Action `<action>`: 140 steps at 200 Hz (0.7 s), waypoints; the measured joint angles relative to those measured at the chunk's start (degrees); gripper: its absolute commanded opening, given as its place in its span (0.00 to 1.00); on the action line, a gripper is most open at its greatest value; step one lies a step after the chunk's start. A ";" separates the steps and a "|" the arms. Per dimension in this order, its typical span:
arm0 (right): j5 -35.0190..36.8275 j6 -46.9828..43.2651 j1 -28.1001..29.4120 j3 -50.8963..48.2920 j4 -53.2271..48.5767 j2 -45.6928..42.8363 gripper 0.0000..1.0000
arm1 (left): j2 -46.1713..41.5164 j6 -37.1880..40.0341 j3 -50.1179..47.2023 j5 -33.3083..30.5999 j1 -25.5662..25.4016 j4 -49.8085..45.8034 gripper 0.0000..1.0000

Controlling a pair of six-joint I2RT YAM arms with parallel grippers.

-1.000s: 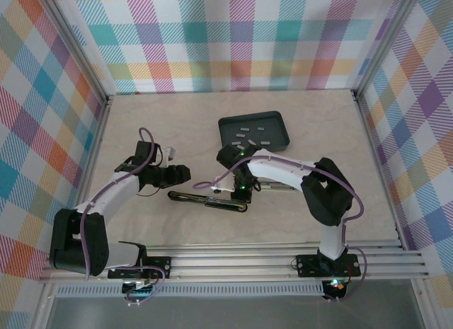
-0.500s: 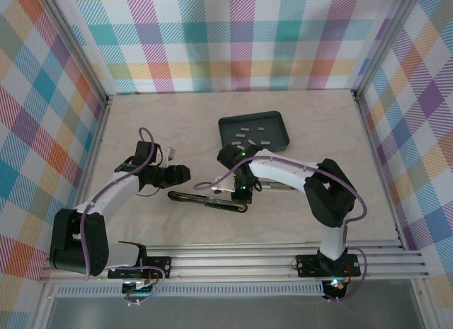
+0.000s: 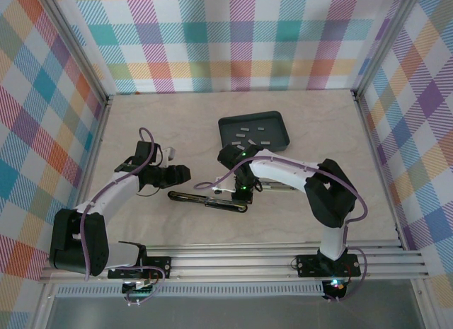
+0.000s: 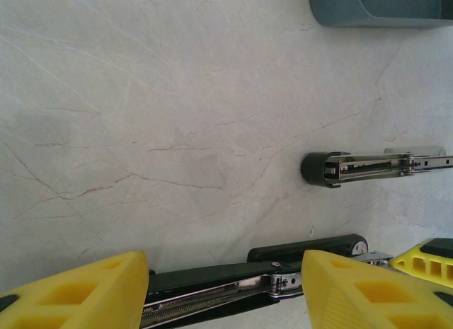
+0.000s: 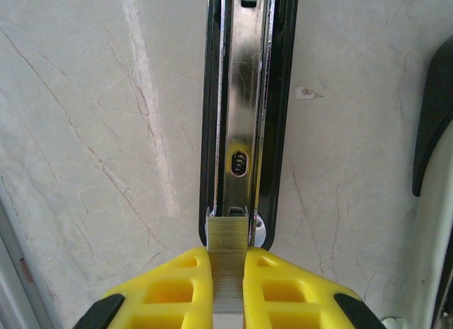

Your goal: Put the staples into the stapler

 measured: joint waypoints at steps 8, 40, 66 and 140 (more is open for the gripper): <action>0.00 0.00 0.00 0.00 0.00 0.20 0.12 | 0.00 0.02 0.00 0.00 0.00 0.00 0.60; 0.00 0.00 0.00 0.00 -0.04 0.63 0.12 | 0.00 0.02 0.00 0.00 0.00 0.00 0.60; 0.02 0.00 0.00 0.02 0.00 0.94 0.12 | 0.00 0.02 0.00 0.00 0.00 0.00 0.60; 0.07 1.11 0.00 0.02 0.04 0.94 0.11 | 0.00 0.02 0.00 -0.02 0.00 0.00 0.60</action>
